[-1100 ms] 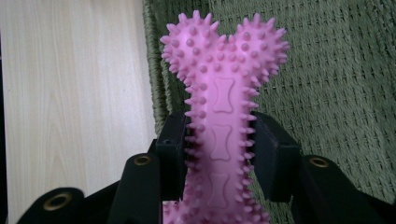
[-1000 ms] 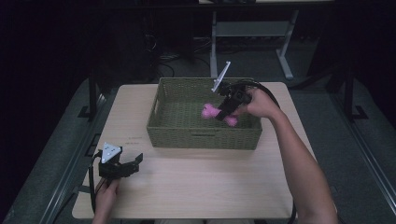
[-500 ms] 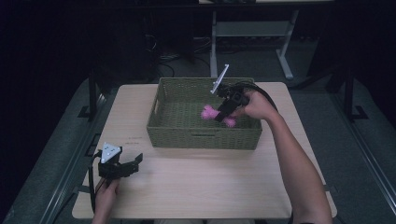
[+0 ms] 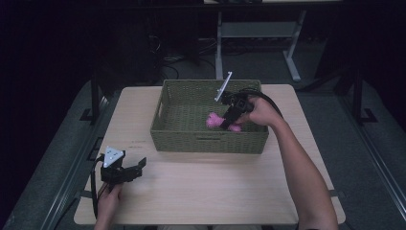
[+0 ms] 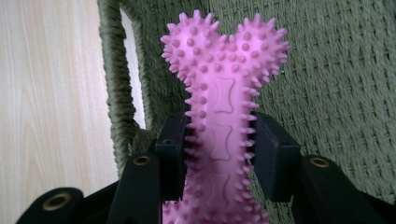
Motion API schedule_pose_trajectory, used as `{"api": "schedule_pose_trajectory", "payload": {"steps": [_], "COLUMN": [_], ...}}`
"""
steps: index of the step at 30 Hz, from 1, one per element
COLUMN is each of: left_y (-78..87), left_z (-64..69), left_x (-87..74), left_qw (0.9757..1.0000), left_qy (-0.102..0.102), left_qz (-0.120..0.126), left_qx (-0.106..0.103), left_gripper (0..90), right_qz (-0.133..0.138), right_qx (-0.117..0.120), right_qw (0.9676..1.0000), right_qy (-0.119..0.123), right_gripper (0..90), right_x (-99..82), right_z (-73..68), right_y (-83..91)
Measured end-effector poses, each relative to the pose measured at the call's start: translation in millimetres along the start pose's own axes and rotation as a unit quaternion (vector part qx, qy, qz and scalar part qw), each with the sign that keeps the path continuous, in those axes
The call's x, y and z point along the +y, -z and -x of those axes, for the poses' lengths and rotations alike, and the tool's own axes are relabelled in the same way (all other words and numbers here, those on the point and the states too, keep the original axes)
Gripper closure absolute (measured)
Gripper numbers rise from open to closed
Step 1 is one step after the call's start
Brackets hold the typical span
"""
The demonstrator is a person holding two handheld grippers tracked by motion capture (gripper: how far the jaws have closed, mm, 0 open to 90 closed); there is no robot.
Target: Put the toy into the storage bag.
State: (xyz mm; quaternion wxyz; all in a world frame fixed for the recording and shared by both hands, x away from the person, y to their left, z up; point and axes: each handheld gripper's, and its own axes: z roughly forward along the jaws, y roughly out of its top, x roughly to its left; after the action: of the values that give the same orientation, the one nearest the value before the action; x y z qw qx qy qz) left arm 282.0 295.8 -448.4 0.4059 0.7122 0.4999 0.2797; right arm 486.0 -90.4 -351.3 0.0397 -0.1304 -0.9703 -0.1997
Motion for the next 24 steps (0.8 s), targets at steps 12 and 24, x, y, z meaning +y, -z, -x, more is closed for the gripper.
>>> {"api": "schedule_pose_trajectory", "payload": {"steps": [12,24], "left_y": [-0.4,-0.5], "left_z": [0.0,0.3], "left_x": [-0.1,-0.3], "left_qw": [1.0000,1.0000], "left_qy": [-0.002,-0.004], "left_qz": [-0.001,-0.003], "left_qx": [0.000,-0.001], "left_gripper": [13.8,13.8], "right_qz": [-0.005,-0.007], "right_qx": [-0.003,0.007], "right_qw": [1.0000,0.9999], "right_qy": [-0.007,-0.013], "right_gripper": [57.5,57.3], "right_x": [-9.1,-13.8], "right_z": [1.5,2.2], "right_y": [-5.7,-18.0]}}
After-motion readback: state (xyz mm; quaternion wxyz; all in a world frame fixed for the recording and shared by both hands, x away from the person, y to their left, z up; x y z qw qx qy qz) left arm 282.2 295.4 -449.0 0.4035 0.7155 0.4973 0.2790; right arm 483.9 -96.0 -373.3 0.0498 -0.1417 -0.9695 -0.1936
